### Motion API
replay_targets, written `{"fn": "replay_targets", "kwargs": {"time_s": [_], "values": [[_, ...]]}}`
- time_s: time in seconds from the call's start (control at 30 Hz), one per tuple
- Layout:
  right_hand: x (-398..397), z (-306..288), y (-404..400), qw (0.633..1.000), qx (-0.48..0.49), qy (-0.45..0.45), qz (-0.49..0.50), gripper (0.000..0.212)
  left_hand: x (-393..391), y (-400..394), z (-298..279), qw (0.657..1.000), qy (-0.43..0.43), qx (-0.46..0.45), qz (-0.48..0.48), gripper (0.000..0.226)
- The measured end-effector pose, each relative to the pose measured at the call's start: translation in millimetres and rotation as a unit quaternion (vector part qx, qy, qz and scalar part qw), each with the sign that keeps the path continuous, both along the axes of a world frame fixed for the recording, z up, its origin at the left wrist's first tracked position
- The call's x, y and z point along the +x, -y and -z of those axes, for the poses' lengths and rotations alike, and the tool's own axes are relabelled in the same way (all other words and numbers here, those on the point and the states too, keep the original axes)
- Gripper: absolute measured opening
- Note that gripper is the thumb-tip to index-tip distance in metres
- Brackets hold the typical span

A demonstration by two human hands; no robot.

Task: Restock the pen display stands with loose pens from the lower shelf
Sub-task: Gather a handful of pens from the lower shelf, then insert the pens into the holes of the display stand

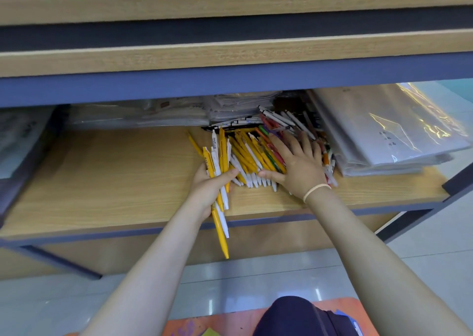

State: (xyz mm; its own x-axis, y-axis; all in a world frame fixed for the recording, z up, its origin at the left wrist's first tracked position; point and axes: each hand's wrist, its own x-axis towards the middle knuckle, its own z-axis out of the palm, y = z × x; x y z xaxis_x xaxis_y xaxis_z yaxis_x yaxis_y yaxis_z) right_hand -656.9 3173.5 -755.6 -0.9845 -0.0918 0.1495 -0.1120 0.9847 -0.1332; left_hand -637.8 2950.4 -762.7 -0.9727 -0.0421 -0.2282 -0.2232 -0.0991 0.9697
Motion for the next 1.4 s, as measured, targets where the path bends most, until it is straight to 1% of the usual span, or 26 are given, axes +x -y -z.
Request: {"fn": "replay_targets", "kwargs": {"time_s": [0.07, 0.1, 0.17, 0.2, 0.27, 0.4, 0.5, 0.57, 0.63, 0.67, 0.77, 0.8, 0.87, 0.97, 1.0, 1.03, 1.07, 1.1, 1.13, 1.2, 1.3, 1.33, 1.4], "values": [[5.6, -0.9, 4.9, 0.998, -0.033, -0.058, -0.020, 0.100, 7.3, 3.6, 0.0, 1.000, 0.005, -0.004, 0.011, 0.036], [9.7, -1.2, 8.7, 0.993, -0.071, -0.090, -0.038, 0.096, 10.6, 5.7, 0.2, 1.000, 0.010, -0.003, 0.019, 0.035], [18.8, -1.0, 19.0, 0.971, -0.189, -0.128, -0.076, 0.087, 15.4, 9.4, -0.5, 0.999, 0.023, 0.005, 0.044, 0.031], [24.5, -2.1, 26.1, 0.956, -0.252, -0.122, -0.088, 0.084, 16.9, 11.0, -2.4, 0.997, 0.030, 0.016, 0.064, 0.030], [39.0, -7.4, 42.1, 0.931, -0.348, -0.077, -0.086, 0.082, 19.7, 13.7, -8.0, 0.992, 0.049, 0.046, 0.109, 0.030], [78.1, -35.1, 68.6, 0.868, -0.496, 0.017, -0.005, 0.086, 42.5, 10.6, -41.9, 0.969, 0.124, 0.073, 0.202, 0.041], [114.9, -83.0, 79.0, 0.798, -0.593, 0.084, 0.076, 0.082, 78.4, 14.7, -86.4, 0.944, 0.184, 0.044, 0.268, 0.042], [137.4, -114.6, 82.1, 0.745, -0.642, 0.107, 0.147, 0.083, 103.7, 19.2, -122.0, 0.929, 0.229, 0.039, 0.288, 0.045], [156.1, -145.1, 83.7, 0.714, -0.661, 0.125, 0.192, 0.077, 127.6, 20.8, -161.1, 0.913, 0.257, 0.055, 0.312, 0.047], [163.9, -160.6, 85.2, 0.699, -0.674, 0.129, 0.199, 0.073, 137.9, 20.4, -181.2, 0.909, 0.264, 0.059, 0.317, 0.047], [182.9, -220.2, 91.3, 0.633, -0.737, 0.137, 0.191, 0.062, 165.0, 17.1, -246.4, 0.908, 0.282, 0.079, 0.300, 0.042], [188.2, -243.8, 92.4, 0.620, -0.750, 0.140, 0.184, 0.058, 173.0, 16.4, -270.4, 0.908, 0.284, 0.089, 0.294, 0.040], [197.7, -292.4, 92.4, 0.616, -0.756, 0.146, 0.168, 0.050, 188.1, 15.2, -320.9, 0.911, 0.280, 0.105, 0.283, 0.038], [208.9, -370.9, 90.5, 0.654, -0.727, 0.148, 0.148, 0.035, 206.5, 12.4, -396.4, 0.921, 0.268, 0.113, 0.257, 0.036], [211.1, -396.3, 88.4, 0.659, -0.725, 0.145, 0.141, 0.029, 213.0, 9.6, -420.3, 0.928, 0.263, 0.110, 0.242, 0.035], [212.9, -422.4, 85.8, 0.651, -0.732, 0.147, 0.135, 0.023, 220.7, 5.6, -444.3, 0.934, 0.257, 0.104, 0.224, 0.034], [214.3, -447.7, 82.7, 0.633, -0.749, 0.151, 0.125, 0.018, 228.8, 0.3, -466.7, 0.941, 0.249, 0.098, 0.206, 0.033], [215.9, -472.9, 78.7, 0.616, -0.765, 0.158, 0.108, 0.017, 237.0, -5.7, -489.4, 0.947, 0.240, 0.096, 0.190, 0.033], [217.9, -496.8, 75.2, 0.605, -0.773, 0.167, 0.092, 0.021, 245.2, -11.8, -510.2, 0.951, 0.231, 0.101, 0.178, 0.033], [223.2, -540.0, 67.8, 0.615, -0.763, 0.189, 0.059, 0.027, 259.6, -23.3, -545.7, 0.955, 0.216, 0.121, 0.166, 0.035], [232.3, -583.6, 59.2, 0.630, -0.749, 0.204, 0.029, 0.024, 272.1, -37.4, -583.2, 0.956, 0.190, 0.145, 0.167, 0.048], [235.8, -592.7, 57.2, 0.636, -0.744, 0.204, 0.026, 0.026, 274.5, -41.8, -591.9, 0.957, 0.185, 0.151, 0.167, 0.048], [244.5, -604.5, 53.0, 0.652, -0.733, 0.196, 0.018, 0.032, 279.3, -49.8, -604.8, 0.958, 0.178, 0.158, 0.159, 0.040]]}}
